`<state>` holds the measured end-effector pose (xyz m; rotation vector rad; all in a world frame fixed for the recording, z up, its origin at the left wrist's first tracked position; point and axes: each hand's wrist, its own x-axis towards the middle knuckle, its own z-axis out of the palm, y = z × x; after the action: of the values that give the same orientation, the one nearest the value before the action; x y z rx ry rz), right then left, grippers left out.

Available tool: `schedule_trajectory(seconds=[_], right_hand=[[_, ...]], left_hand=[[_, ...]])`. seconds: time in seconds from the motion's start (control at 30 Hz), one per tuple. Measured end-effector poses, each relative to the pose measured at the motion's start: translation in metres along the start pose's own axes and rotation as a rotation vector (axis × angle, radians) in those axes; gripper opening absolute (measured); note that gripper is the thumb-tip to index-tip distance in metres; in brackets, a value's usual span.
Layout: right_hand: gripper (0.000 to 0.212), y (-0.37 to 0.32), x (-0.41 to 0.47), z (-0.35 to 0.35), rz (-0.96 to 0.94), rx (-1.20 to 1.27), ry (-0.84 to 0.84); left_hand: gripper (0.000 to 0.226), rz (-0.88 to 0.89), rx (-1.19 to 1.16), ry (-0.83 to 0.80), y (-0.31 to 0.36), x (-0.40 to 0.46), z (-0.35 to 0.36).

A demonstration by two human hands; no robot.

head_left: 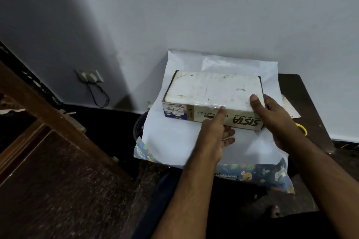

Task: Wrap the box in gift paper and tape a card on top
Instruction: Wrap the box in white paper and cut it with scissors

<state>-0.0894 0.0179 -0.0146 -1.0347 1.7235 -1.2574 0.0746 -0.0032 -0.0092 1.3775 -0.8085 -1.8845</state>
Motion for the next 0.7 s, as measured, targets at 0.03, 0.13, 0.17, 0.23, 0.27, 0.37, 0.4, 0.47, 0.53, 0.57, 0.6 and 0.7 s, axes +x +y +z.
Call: schedule_trajectory(seconds=[0.03,0.13,0.17,0.23,0.27,0.37,0.4,0.47,0.53,0.57,0.6,0.7], right_hand=[[0.051,0.001,0.001,0.001,0.007,-0.015,0.009],[0.05,0.004,0.001,0.003,0.017,-0.068,0.068],[0.05,0.005,0.001,0.003,0.02,-0.071,0.083],[0.049,0.006,0.002,0.004,0.034,-0.066,0.091],[0.048,0.006,0.002,0.003,0.04,-0.063,0.096],[0.046,0.005,0.001,0.003,0.043,-0.055,0.113],[0.045,0.005,0.0,0.004,0.04,-0.056,0.119],[0.043,0.004,-0.001,0.004,0.025,-0.072,0.125],[0.039,0.003,-0.001,0.005,0.014,-0.087,0.132],[0.038,0.001,-0.001,0.005,0.009,-0.094,0.134],[0.037,0.001,0.0,0.005,0.008,-0.105,0.139],[0.04,0.004,0.003,0.004,-0.006,-0.161,0.173]], left_hand=[[0.045,0.016,0.042,0.014,0.001,0.001,-0.001],[0.042,0.081,0.17,0.05,0.001,-0.001,-0.008],[0.039,0.132,0.204,0.066,0.0,-0.002,-0.01],[0.032,0.315,0.282,0.166,0.0,-0.002,-0.018],[0.029,0.423,0.332,0.26,0.002,-0.002,-0.023],[0.021,0.664,0.408,0.573,0.015,-0.003,-0.04],[0.033,0.681,0.409,0.652,0.017,-0.002,-0.045],[0.066,0.621,0.407,0.704,0.019,0.007,-0.061],[0.091,0.537,0.419,0.626,0.016,0.018,-0.077],[0.097,0.515,0.407,0.566,0.013,0.024,-0.084],[0.098,0.505,0.383,0.512,0.01,0.027,-0.088],[0.091,0.482,0.4,0.486,0.008,0.024,-0.09]])
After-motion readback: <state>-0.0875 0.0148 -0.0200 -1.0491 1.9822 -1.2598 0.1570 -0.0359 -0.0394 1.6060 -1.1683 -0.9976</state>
